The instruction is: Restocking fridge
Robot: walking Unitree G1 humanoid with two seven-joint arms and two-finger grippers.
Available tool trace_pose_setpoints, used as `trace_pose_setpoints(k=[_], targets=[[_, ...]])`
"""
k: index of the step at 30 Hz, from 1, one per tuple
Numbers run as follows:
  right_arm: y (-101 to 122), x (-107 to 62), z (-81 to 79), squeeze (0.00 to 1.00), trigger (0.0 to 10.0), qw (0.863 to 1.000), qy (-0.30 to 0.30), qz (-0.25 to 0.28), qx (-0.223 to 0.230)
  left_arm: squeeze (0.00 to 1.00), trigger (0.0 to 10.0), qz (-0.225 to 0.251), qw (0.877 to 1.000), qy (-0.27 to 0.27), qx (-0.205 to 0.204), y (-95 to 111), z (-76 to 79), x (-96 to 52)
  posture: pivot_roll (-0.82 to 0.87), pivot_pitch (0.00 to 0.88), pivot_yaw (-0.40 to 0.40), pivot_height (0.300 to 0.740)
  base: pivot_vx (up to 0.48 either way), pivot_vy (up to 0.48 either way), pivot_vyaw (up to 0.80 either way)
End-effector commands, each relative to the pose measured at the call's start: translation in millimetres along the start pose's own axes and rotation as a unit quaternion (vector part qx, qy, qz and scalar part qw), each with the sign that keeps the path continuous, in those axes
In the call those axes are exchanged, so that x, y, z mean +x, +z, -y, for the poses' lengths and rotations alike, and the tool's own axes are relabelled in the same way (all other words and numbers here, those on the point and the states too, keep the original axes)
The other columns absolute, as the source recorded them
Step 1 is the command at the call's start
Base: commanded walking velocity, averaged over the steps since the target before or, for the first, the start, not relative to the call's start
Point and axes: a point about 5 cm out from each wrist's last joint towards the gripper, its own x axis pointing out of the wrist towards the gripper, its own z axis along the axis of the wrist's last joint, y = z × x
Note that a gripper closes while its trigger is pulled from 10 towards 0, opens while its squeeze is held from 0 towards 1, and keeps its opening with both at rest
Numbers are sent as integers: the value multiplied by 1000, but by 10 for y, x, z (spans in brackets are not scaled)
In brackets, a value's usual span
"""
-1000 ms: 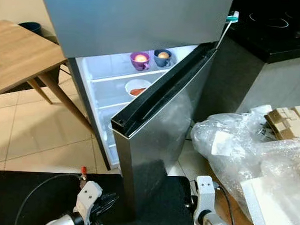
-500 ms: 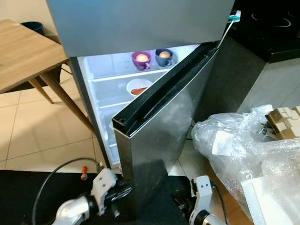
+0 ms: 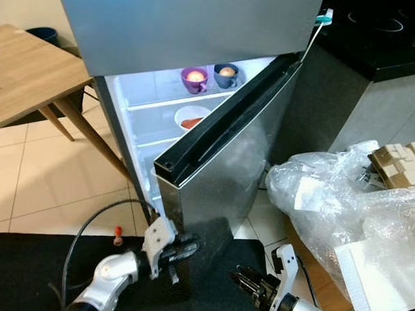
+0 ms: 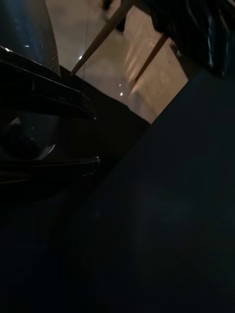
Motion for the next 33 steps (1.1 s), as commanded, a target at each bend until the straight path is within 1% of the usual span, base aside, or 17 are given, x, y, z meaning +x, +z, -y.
trace_pose_setpoints(k=[1, 4, 12, 13, 14, 15, 18, 19, 21, 22, 23, 25, 26, 28, 29, 30, 33], targets=[[-7, -53, 16, 0, 10000, 1000, -4, 4, 6, 0, 10000, 11, 1000, 23, 15, 58, -38, 43, -100, 114, -31, 713, 0, 0, 0], [-3, -36, 1, 0, 10000, 1000, 3, 5, 5, 0, 10000, 14, 994, 101, 37, 89, -164, 14, -99, 114, -35, 713, 0, 0, 0], [3, -38, -1, 0, 10000, 1000, 7, 4, 5, 0, 10000, -12, 983, 177, 53, 41, -314, -109, -98, 116, -39, 713, 0, 0, 0], [10, -33, -1, 0, 10000, 1000, 9, 4, 5, 0, 10000, -40, 966, 245, 66, -5, -457, -241, -98, 116, -41, 713, 0, 0, 0], [10, -33, -1, 0, 10000, 1000, 9, 4, 5, 0, 10000, -40, 966, 245, 66, -5, -457, -241, -98, 116, -41, 713, 0, 0, 0], [19, -25, -3, 0, 10000, 1000, 11, 5, 4, 0, 10000, -73, 943, 315, 80, -56, -607, -408, -97, 118, -42, 713, 0, 0, 0], [19, -25, -3, 0, 10000, 1000, 11, 5, 4, 0, 10000, -73, 943, 315, 80, -56, -607, -408, -97, 118, -42, 713, 0, 0, 0], [39, -8, -4, 0, 10000, 1000, 13, 6, -3, 0, 10000, -133, 887, 433, 95, -149, -836, -755, -97, 119, -45, 713, 0, 0, 0], [39, -8, -4, 0, 10000, 1000, 13, 6, -3, 0, 10000, -133, 887, 433, 95, -149, -836, -755, -97, 119, -45, 713, 0, 0, 0], [58, 10, -4, 0, 10000, 1000, 12, 7, -13, 0, 10000, -181, 814, 544, 98, -215, -1016, -1150, -97, 120, -46, 713, 0, 0, 0], [76, 28, -1, 0, 10000, 1000, 9, 6, -22, 0, 10000, -224, 728, 640, 101, -258, -1132, -1614, -94, 122, -49, 713, 0, 0, 0], [76, 28, -1, 0, 10000, 1000, 9, 6, -22, 0, 10000, -224, 728, 640, 101, -258, -1132, -1614, -94, 122, -49, 713, 0, 0, 0], [87, 40, 2, 0, 10000, 1000, 6, 6, -29, 0, 10000, -248, 662, 699, 109, -258, -1173, -1944, -91, 125, -49, 713, 0, 0, 0], [87, 40, 2, 0, 10000, 1000, 6, 6, -29, 0, 10000, -248, 662, 699, 109, -258, -1173, -1944, -91, 125, -49, 713, 0, 0, 0], [91, 46, 4, 0, 10000, 999, 4, 5, -31, 0, 10000, -257, 629, 725, 113, -256, -1172, -2101, -88, 125, -50, 713, 0, 0, 0], [91, 50, 4, 0, 10000, 999, 4, 4, -32, 0, 10000, -261, 618, 732, 119, -260, -1157, -2144, -87, 123, -50, 713, 0, 0, 0], [83, 53, -1, 0, 10000, 999, 4, 2, -32, 0, 10000, -262, 623, 726, 128, -295, -1101, -2050, -88, 123, -49, 713, 0, 0, 0]])
